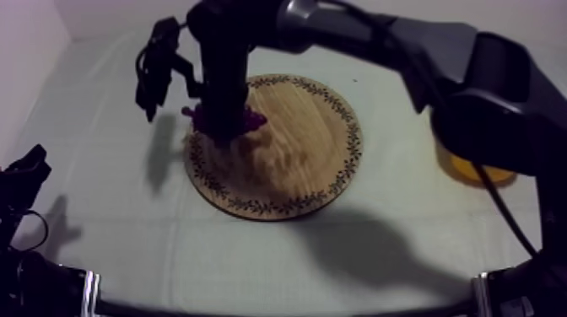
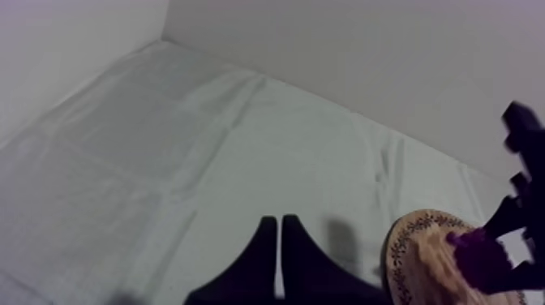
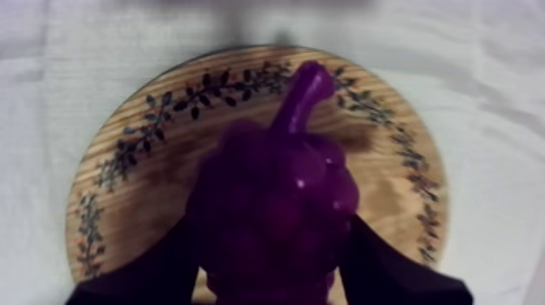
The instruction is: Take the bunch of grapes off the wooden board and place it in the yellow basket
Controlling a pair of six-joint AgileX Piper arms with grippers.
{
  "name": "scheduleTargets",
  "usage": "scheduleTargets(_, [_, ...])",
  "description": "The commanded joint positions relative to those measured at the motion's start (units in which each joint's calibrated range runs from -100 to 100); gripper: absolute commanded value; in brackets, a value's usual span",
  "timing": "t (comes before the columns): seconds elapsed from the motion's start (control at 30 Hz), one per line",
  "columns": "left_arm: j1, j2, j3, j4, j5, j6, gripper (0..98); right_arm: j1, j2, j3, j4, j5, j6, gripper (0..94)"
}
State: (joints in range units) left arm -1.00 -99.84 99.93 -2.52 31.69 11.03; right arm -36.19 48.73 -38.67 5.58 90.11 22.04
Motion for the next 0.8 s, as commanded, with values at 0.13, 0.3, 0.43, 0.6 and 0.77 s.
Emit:
scheduleTargets(0.13, [0.0,0.0,0.0,0.01,0.0,0.0,0.0,0.3,-9.0,-1.3,-0.2,2.7,0.4,28.6])
scheduleTargets(0.3, [0.0,0.0,0.0,0.01,0.0,0.0,0.0,0.4,-13.5,-3.3,-0.1,5.0,0.2,28.6])
scheduleTargets(0.43, [0.0,0.0,0.0,0.01,0.0,0.0,0.0,0.4,-16.6,-2.3,0.2,5.8,-1.1,28.8])
scheduleTargets(0.6, [0.0,0.0,0.0,0.01,0.0,0.0,0.0,0.8,-20.1,3.0,1.1,5.6,-3.7,27.8])
scheduleTargets(0.77, [0.0,0.0,0.0,0.01,0.0,0.0,0.0,2.9,-24.1,8.5,1.3,5.7,-7.0,26.5])
